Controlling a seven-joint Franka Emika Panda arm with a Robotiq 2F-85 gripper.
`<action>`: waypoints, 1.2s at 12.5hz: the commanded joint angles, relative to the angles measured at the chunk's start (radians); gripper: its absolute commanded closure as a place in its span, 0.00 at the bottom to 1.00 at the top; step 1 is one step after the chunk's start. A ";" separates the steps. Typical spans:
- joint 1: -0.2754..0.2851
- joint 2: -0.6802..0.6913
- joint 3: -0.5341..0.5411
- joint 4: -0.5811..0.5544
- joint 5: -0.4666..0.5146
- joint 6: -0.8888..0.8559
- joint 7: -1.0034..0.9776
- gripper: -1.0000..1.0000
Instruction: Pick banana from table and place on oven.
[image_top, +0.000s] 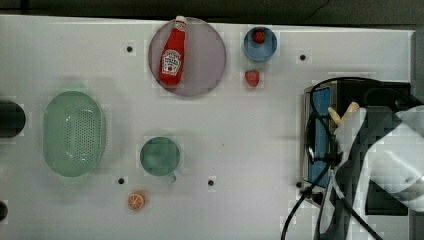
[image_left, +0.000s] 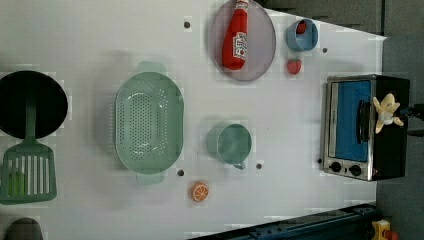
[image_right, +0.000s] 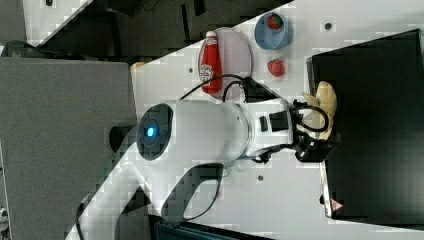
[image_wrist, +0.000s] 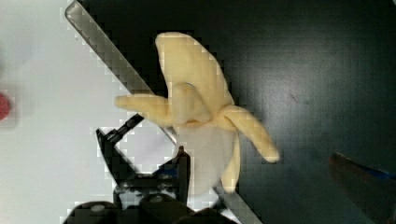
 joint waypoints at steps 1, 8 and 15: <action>0.013 -0.154 -0.016 0.073 0.011 -0.101 -0.054 0.00; 0.069 -0.449 0.260 0.054 -0.123 -0.368 0.315 0.00; 0.075 -0.616 0.553 -0.126 -0.096 -0.389 0.802 0.00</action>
